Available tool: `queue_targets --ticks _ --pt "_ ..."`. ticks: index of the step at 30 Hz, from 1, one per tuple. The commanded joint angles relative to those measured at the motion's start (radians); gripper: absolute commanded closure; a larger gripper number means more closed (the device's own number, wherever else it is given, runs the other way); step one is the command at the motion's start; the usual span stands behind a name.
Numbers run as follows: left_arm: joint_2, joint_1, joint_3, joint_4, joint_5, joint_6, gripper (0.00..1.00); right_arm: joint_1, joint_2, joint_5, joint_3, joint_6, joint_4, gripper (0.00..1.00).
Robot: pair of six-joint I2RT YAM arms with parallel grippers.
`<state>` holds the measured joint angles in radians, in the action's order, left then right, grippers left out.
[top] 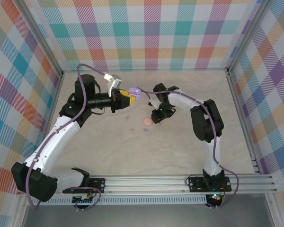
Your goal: Insert the wireless bluetooth earbuds into the charging case
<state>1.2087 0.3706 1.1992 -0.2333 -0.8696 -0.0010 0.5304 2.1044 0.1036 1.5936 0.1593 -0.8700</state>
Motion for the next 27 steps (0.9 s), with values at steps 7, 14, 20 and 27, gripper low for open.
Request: queue_targets --ticks 7,14,20,27 --pt "-0.022 -0.002 0.002 -0.009 -0.002 0.000 0.85 0.021 0.040 -0.054 0.023 0.017 -0.029 0.61" --pt "-0.023 -0.002 0.002 -0.016 -0.002 0.002 0.85 0.031 0.055 -0.087 0.025 0.012 -0.024 0.63" --pt "-0.028 -0.002 0.002 -0.025 0.001 0.010 0.85 0.044 0.067 -0.119 0.021 0.008 -0.019 0.65" --pt "-0.029 -0.003 0.007 -0.036 0.003 0.020 0.85 0.057 0.057 -0.161 -0.003 -0.005 -0.001 0.70"
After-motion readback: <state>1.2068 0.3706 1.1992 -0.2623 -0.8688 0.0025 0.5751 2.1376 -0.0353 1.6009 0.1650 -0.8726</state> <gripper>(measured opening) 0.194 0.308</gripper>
